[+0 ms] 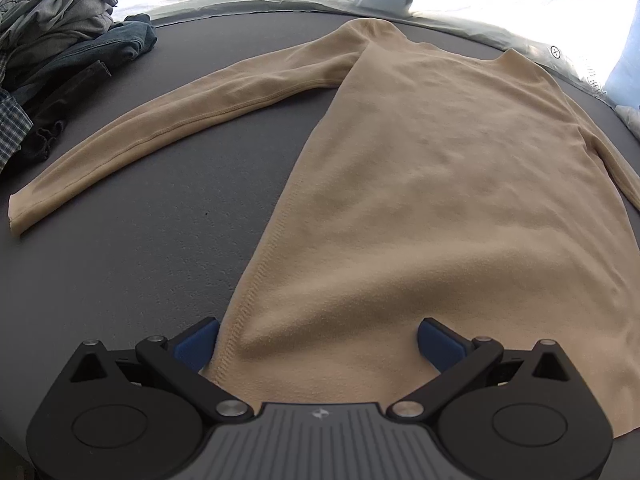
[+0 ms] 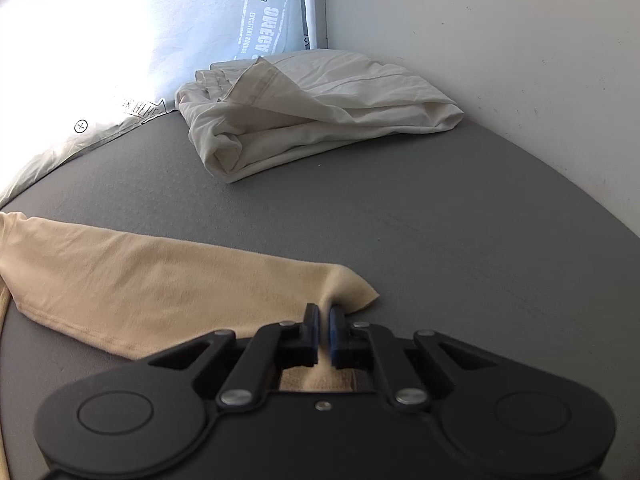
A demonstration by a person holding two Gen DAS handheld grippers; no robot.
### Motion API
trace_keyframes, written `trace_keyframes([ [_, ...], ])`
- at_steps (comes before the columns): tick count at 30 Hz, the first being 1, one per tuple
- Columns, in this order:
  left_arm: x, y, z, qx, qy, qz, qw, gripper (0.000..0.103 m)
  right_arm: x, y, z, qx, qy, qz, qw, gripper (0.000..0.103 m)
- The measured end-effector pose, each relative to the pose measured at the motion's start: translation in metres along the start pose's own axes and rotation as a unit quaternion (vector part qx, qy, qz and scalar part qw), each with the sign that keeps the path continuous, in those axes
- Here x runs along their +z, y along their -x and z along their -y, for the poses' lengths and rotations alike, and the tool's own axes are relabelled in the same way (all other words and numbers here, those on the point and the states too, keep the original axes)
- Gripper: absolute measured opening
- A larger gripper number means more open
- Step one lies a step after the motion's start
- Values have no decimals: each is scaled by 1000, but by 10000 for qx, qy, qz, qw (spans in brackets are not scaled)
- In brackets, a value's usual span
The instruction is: Fold clothes
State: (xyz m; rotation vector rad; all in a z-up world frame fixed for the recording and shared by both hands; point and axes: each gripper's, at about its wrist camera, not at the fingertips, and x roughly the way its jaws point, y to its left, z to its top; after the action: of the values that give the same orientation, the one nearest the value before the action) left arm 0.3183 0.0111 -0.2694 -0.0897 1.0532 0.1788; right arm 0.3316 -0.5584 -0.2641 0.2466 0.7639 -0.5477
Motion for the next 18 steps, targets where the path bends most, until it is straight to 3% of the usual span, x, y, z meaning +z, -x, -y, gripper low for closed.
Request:
trace_keyframes([
  [3, -1, 0, 0, 1, -3, 37, 10000, 103, 1, 1, -13, -279, 379, 0, 9989, 10],
  [7, -3, 1, -1, -13, -11, 79, 10000, 103, 1, 11, -27, -577, 726, 122, 9956, 66],
  [11, -1, 0, -4, -119, -96, 25, 9999, 103, -2, 32, -47, -364, 757, 343, 9959, 98],
  [15, -1, 5, -14, -433, -43, 21, 9991, 103, -12, 46, -97, 262, 1023, 386, 9937, 101],
  [18, 3, 12, -41, -608, 284, 90, 9977, 103, -29, 56, -150, 817, 1371, 388, 9864, 103],
])
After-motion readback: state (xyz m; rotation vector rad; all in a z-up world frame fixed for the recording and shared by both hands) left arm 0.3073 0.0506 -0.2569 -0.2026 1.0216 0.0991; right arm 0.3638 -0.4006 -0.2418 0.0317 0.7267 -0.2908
